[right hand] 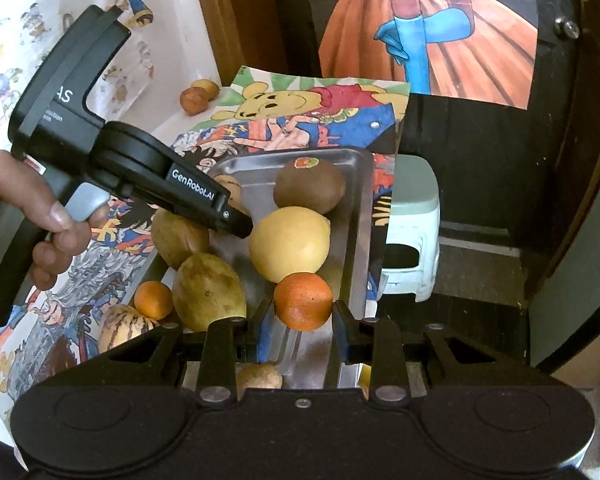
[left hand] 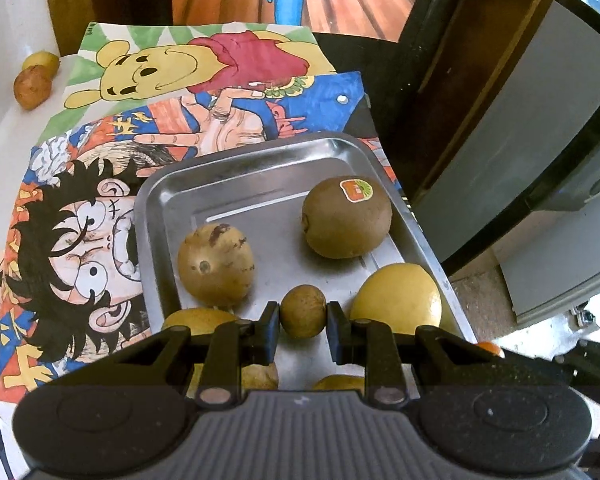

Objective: Organize fruits
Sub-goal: 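Lower the green fruit and orange onto the metal tray and open both tools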

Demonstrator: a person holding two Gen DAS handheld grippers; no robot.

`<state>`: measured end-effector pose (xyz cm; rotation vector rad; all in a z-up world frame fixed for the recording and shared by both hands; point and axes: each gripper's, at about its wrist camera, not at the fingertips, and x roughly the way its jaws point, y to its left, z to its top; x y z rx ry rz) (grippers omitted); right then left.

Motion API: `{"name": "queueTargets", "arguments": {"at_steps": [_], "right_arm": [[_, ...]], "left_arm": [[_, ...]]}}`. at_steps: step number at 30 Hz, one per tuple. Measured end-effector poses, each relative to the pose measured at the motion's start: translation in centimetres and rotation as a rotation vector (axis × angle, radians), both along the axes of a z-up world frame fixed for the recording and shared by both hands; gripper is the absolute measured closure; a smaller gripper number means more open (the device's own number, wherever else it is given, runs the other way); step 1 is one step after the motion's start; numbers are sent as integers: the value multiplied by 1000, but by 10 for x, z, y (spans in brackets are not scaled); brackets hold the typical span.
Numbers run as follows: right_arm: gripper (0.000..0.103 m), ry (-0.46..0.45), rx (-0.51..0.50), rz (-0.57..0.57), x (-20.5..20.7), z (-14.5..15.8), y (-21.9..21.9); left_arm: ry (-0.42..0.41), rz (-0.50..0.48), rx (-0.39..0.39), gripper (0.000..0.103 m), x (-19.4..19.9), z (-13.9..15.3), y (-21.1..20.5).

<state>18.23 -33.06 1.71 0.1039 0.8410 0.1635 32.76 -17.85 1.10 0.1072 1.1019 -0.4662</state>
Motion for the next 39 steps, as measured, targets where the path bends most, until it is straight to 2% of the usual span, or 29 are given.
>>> {"name": "queueTargets", "arguments": {"at_steps": [8,19,39], "right_arm": [[70,35,12,-38,7,-11,4],[70,58,78,-102,8,-20,1],[66,61,101,-120,5,-22,2]], "left_arm": [[3,33,13,76,3,-3,-4],[5,61,26,76,4,-6,-7],[-3,28,46,73,3,-7,-10]]}}
